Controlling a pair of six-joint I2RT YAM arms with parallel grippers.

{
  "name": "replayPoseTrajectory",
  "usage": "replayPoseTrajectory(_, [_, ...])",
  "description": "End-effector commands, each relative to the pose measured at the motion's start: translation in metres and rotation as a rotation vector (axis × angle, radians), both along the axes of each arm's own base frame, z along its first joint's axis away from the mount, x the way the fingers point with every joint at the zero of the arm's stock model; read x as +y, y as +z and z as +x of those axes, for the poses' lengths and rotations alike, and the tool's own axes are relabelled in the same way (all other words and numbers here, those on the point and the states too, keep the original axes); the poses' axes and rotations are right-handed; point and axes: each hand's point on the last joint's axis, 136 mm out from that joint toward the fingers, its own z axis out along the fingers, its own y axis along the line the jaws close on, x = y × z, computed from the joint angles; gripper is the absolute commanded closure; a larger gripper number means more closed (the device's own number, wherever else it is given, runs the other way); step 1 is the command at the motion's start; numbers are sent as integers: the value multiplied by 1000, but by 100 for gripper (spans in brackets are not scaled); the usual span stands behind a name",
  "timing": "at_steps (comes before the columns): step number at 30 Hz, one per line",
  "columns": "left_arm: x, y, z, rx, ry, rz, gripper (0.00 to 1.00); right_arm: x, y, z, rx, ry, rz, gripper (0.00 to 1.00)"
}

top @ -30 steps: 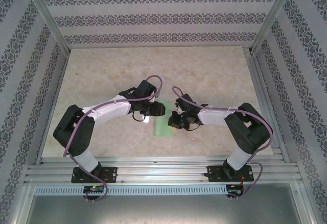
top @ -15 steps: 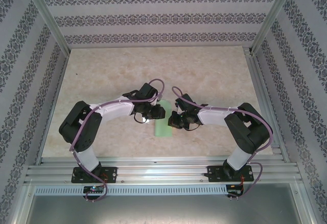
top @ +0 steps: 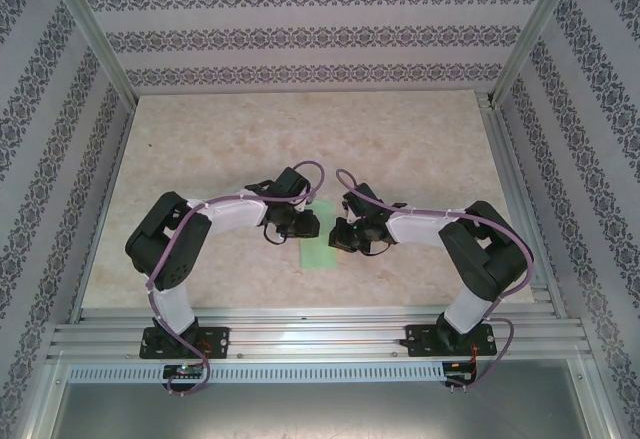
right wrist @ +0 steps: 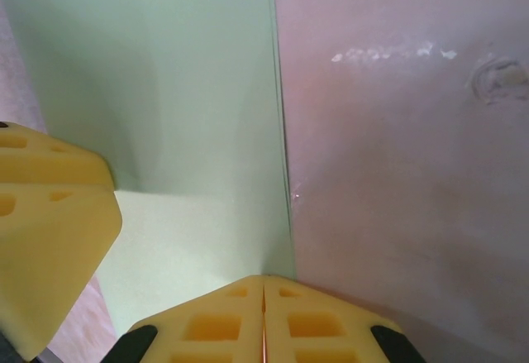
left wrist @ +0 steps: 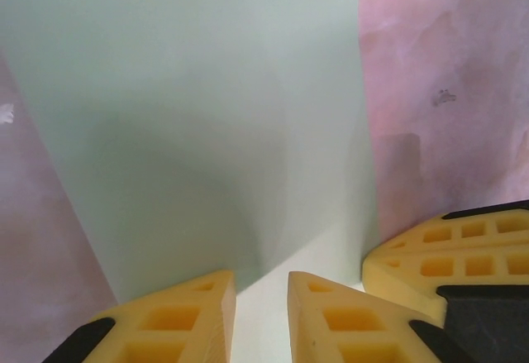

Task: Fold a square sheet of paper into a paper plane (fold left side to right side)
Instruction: Hold the square sheet of paper at the center of the table.

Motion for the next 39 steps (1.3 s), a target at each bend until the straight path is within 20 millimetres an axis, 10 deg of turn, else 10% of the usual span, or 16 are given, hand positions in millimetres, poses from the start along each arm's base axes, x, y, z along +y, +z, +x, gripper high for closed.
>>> replayPoseTrajectory(1, [9,-11,3,-9,-4,26,77,-27,-39,-29,98,15,-166,92])
replayPoseTrajectory(11, [13,-33,-11,30,-15,19,78,-24,-31,-22,65,22,-154,92])
replayPoseTrajectory(24, [26,-48,-27,55,-6,38,78,12,72,9,-189,32,55,91])
replayPoseTrajectory(39, [26,-46,-27,51,-5,35,78,26,14,-35,-39,22,35,91])
